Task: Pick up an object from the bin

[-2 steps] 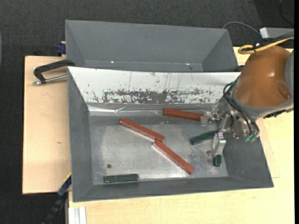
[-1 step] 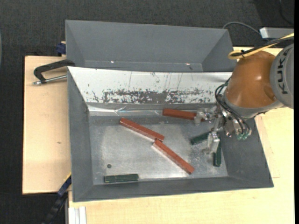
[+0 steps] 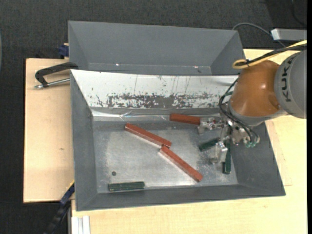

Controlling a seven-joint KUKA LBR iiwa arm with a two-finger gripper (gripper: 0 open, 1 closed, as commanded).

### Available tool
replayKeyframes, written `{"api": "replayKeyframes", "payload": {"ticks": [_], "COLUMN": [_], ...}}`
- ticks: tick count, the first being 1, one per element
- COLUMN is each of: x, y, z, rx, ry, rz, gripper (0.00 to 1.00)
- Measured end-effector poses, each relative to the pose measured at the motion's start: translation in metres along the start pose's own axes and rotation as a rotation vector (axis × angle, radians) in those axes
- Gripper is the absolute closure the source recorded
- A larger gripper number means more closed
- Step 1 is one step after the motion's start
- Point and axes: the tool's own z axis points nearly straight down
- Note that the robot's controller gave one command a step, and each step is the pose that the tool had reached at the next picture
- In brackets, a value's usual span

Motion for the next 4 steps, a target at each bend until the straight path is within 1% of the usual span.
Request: {"api": "replayKeyframes", "payload": {"ticks": [1,2,3,4], "x": [-0.0029,-0.0026,-0.0044,-0.0044], "y": [-0.0036,-0.0035,-0.0032,-0.0032], "z": [-0.0020,-0.0015,-0.0030,-0.0030], "rx": [0.001,0.001,0.001,0.001], "ry": [-0.004,-0.002,-0.004,-0.004], "rz": [0.038,0.032,0.038,0.038], "gripper": [0.00,0.00,1.00,1.00]}}
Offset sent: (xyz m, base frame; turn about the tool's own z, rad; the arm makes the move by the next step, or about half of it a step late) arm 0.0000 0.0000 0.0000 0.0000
